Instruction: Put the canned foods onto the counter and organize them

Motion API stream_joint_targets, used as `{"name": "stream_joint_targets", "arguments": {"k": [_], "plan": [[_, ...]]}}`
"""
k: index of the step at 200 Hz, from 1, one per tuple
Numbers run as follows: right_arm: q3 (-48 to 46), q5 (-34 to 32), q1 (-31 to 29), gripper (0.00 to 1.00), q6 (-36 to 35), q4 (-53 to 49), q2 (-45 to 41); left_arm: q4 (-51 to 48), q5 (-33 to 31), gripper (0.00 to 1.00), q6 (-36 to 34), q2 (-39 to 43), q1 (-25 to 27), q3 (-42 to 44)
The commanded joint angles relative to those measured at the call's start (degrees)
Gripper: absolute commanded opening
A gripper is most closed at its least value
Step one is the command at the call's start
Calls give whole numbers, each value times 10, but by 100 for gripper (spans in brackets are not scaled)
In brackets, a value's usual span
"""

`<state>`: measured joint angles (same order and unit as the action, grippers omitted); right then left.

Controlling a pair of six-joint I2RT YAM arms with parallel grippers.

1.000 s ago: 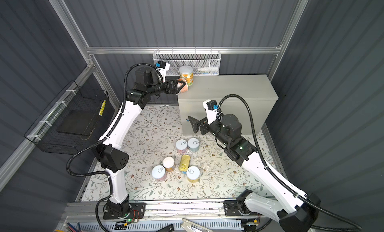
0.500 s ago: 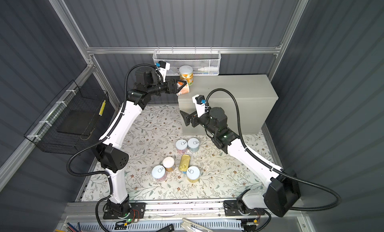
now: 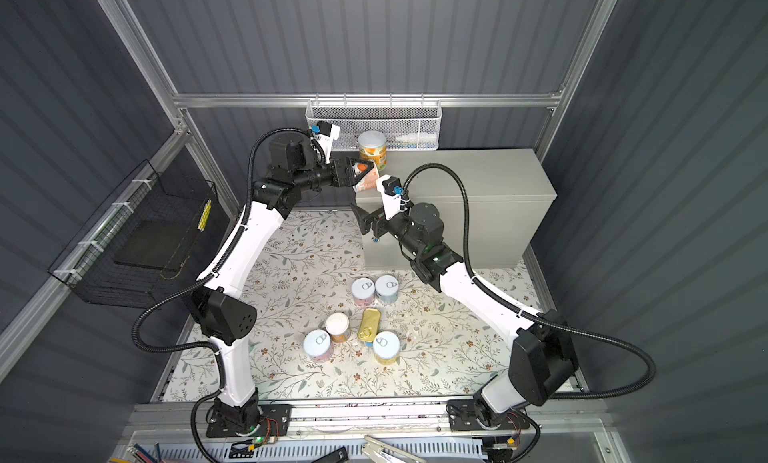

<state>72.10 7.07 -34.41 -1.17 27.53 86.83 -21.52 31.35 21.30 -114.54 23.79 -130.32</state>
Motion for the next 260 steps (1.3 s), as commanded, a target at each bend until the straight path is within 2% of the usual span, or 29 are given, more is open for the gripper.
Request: {"name": "stream_joint_targets", "arguments": {"k": [1, 23, 54, 79, 120, 186, 220, 260], "plan": [[27, -8, 3, 99, -19, 17, 15, 13, 29, 100, 24, 24, -1, 12], [44, -32, 4, 99, -22, 19, 33, 24, 37, 100, 31, 31, 0, 23], [64, -38, 6, 86, -22, 31, 60, 33, 45, 100, 36, 41, -1, 33], [82, -59, 9, 82, -21, 32, 80, 25, 44, 100, 31, 42, -1, 28], [94, -38, 22, 84, -20, 38, 95, 7, 48, 100, 21, 30, -1, 9], [85, 63, 85, 91, 20, 36, 87, -20, 37, 100, -5, 4, -3, -30], [97, 115, 110, 90, 16, 11, 89, -24, 37, 100, -12, -2, -4, -32], [113, 171, 111, 89, 3, -16, 95, -23, 38, 100, -9, -7, -4, -32]]}}
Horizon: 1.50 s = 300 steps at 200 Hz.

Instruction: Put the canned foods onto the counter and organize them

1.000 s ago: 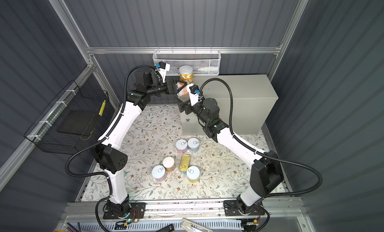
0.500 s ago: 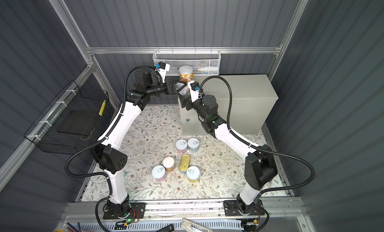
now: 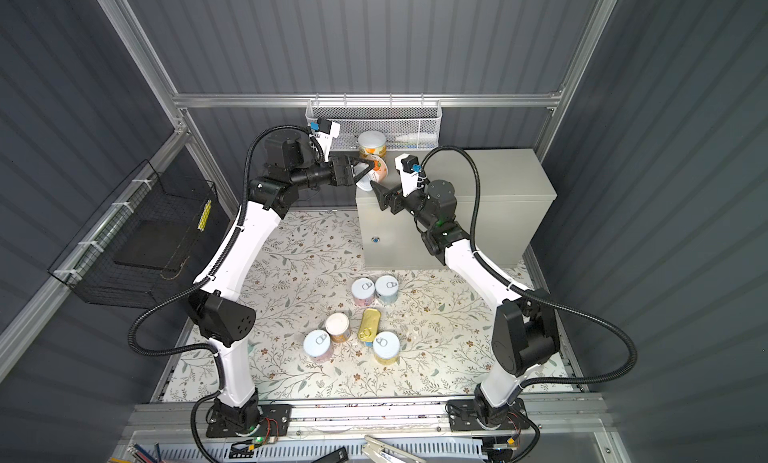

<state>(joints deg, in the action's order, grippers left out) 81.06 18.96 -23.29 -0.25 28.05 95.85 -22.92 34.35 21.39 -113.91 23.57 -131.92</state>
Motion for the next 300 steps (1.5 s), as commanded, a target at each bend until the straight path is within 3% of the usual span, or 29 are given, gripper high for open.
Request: {"name": "stream_joint_targets", "arguments": {"k": [1, 93, 197, 300], "plan": [[24, 53, 0, 89, -7, -22, 5, -8, 7, 100, -10, -13, -2, -17], [112, 80, 1, 87, -49, -101, 55, 0, 22, 100, -11, -29, -2, -24], [89, 65, 0, 55, 6, -25, 40, 19, 38, 100, 8, -16, -2, 5], [34, 16, -1, 44, 5, -32, -27, 28, -16, 100, 7, 34, -2, 39]]}}
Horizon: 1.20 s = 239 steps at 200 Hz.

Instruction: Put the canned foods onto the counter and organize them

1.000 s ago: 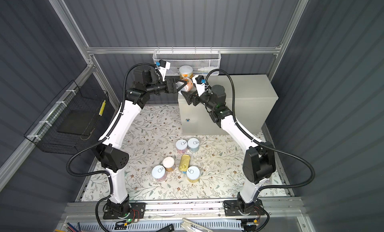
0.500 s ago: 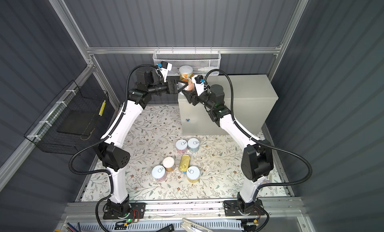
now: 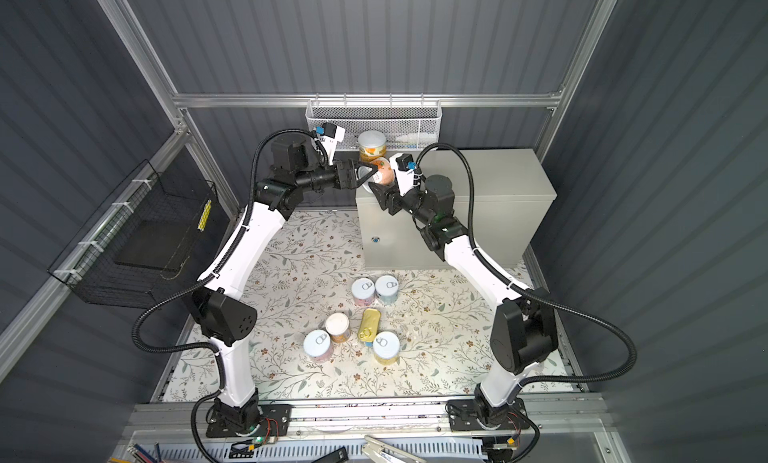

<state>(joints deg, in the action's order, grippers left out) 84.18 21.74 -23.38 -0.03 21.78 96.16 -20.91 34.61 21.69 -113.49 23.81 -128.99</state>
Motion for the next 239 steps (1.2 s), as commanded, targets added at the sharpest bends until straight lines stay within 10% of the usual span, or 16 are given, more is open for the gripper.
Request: {"name": "stream_joint_targets", "arguments": {"k": [1, 42, 150, 239], "plan": [[2, -12, -1, 44, 3, 31, -30, 7, -18, 100, 3, 31, -4, 9], [10, -19, -3, 44, -7, 12, -39, 1, -28, 100, -4, 48, -4, 20], [167, -310, -136, 45, -346, -203, 35, 132, -261, 100, -37, 280, -5, 328], [196, -394, -157, 45, -376, -185, 36, 129, -363, 100, -65, 393, -5, 425]]}}
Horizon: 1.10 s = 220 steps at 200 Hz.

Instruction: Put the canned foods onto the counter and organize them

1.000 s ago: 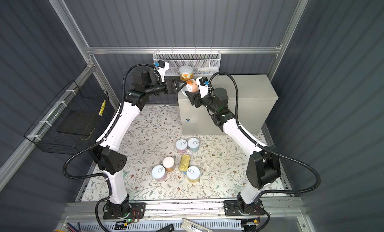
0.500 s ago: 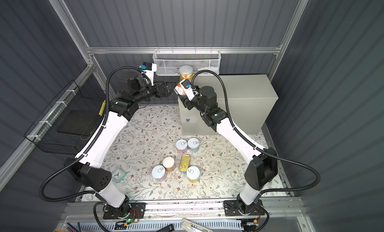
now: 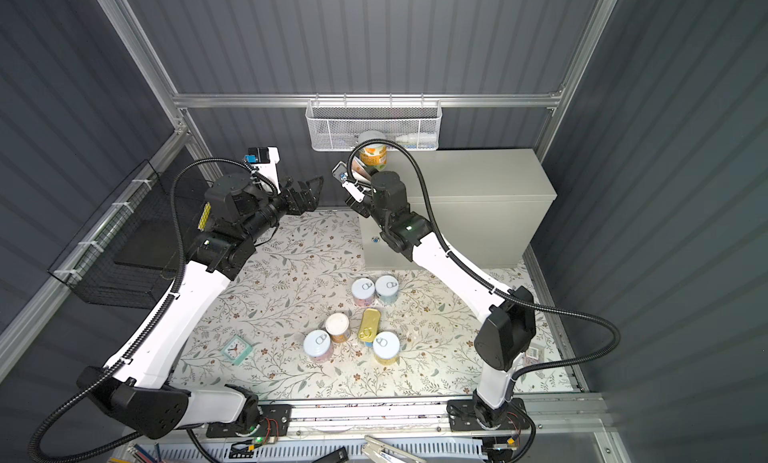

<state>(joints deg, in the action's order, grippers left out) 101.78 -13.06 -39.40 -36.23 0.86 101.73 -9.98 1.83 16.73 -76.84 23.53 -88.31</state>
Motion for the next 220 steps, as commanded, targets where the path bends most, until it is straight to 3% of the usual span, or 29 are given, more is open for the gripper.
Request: {"name": "stream_joint_targets", "arguments": {"k": [1, 59, 162, 220], "plan": [[20, -46, 4, 45, -14, 24, -20, 20, -36, 100, -15, 27, -2, 19], [31, -72, 3, 48, -92, -20, -32, 30, -44, 100, -10, 55, -2, 64], [14, -198, -2, 51, -308, 1, 4, 22, -48, 100, -15, 85, -2, 109], [24, -173, -2, 60, -309, -42, 3, 19, -45, 100, -14, 96, -2, 119]]}}
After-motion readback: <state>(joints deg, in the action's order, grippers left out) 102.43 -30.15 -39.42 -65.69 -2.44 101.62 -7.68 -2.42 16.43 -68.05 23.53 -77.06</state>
